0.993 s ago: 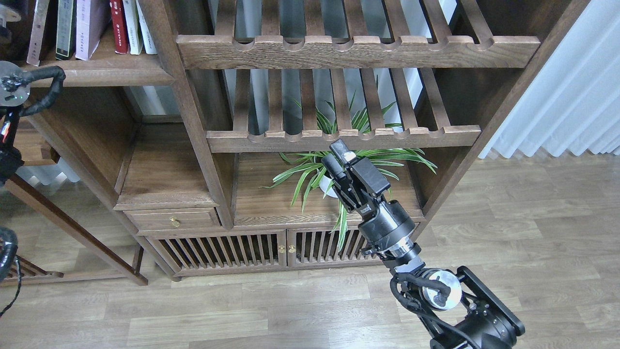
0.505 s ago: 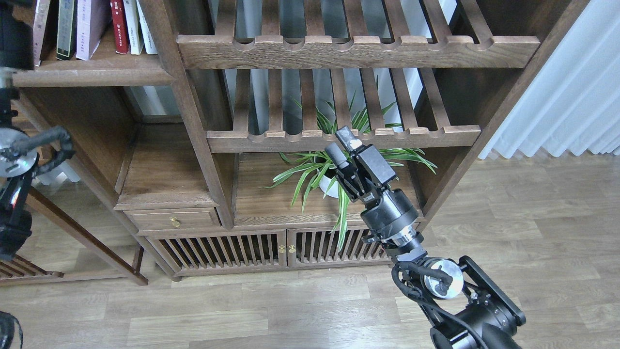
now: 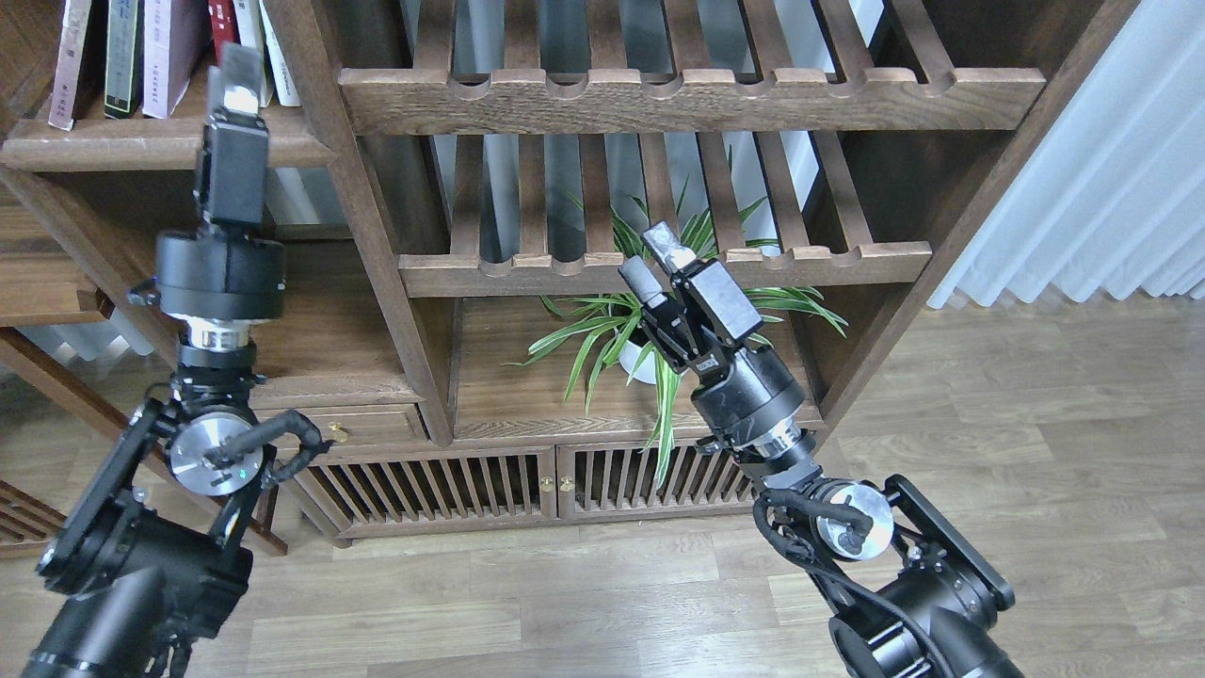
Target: Organize books on shelf
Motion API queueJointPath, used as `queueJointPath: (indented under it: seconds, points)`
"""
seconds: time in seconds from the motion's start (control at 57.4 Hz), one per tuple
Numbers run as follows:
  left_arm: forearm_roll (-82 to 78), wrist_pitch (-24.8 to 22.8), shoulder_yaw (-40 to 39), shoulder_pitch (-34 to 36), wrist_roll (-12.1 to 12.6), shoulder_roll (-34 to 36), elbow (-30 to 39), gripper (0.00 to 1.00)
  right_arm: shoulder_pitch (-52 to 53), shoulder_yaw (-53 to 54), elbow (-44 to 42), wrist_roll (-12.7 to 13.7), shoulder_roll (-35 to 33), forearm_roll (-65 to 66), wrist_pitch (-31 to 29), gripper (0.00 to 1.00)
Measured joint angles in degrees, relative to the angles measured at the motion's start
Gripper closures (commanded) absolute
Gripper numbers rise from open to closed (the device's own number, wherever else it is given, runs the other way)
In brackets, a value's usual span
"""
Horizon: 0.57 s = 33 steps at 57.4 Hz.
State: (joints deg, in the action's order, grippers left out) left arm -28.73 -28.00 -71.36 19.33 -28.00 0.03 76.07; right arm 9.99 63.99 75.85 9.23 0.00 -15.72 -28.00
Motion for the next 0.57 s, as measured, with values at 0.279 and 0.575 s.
queueJointPath:
  seconds: [0.279, 0.575]
  points:
    - [0.0, 0.0, 9.9, -4.2, 0.0, 0.0, -1.2, 0.01, 0.6, -0.3, 0.6, 0.0, 0.0, 0.2, 0.0, 0.12]
    - [1.5, 0.0, 13.4, -3.6, 0.0, 0.0, -4.6, 0.0, 1.5, -0.3, 1.0, 0.0, 0.0, 1.2, 0.0, 0.12]
